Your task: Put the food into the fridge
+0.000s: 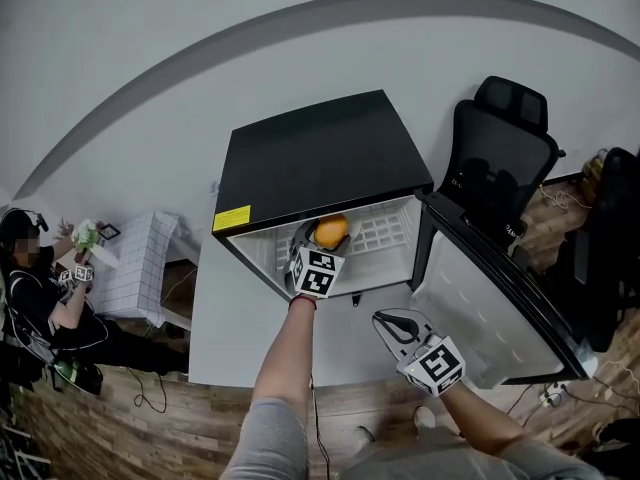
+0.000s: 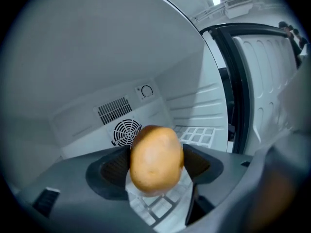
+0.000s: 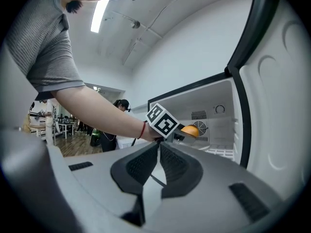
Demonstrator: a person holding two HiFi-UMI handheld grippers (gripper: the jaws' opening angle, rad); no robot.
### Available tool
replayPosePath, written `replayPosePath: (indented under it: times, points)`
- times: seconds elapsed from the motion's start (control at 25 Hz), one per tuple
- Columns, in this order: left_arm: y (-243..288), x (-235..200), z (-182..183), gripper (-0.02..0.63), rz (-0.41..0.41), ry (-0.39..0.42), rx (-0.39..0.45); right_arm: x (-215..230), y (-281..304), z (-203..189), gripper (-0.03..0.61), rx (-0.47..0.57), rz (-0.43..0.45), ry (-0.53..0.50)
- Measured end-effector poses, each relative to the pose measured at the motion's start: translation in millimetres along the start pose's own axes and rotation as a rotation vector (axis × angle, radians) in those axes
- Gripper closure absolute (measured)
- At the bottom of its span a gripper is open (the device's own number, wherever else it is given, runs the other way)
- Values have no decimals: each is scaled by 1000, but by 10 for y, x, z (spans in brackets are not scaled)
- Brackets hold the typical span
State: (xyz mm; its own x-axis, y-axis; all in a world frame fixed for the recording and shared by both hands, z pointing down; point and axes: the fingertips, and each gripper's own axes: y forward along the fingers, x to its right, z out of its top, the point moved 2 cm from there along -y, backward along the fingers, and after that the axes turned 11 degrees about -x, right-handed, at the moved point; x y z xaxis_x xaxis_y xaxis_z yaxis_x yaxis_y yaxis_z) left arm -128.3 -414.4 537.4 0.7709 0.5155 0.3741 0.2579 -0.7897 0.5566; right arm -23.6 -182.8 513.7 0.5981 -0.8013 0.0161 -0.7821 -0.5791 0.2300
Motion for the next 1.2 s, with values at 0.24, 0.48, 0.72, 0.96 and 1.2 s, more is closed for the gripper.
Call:
replayPosePath:
  times: [0.24,0.48,0.72,0.96,1.2]
  points:
    - [169,-47,32,261,14,22,-71,29,45,0,565,4,-2,3]
    - [270,-107,81,261,24,33,-78,41,19,-3,565,-9,-6,-9]
    - [326,-127,82,261,38,46,-63,56,38,-25,565,-18,-8,-15]
    - [278,-199,83,261,62,40,1,336,289,98,565,28,-73,33]
    - [294,-194,89,261,53,58,30,546,478,92,565,24,-111,43]
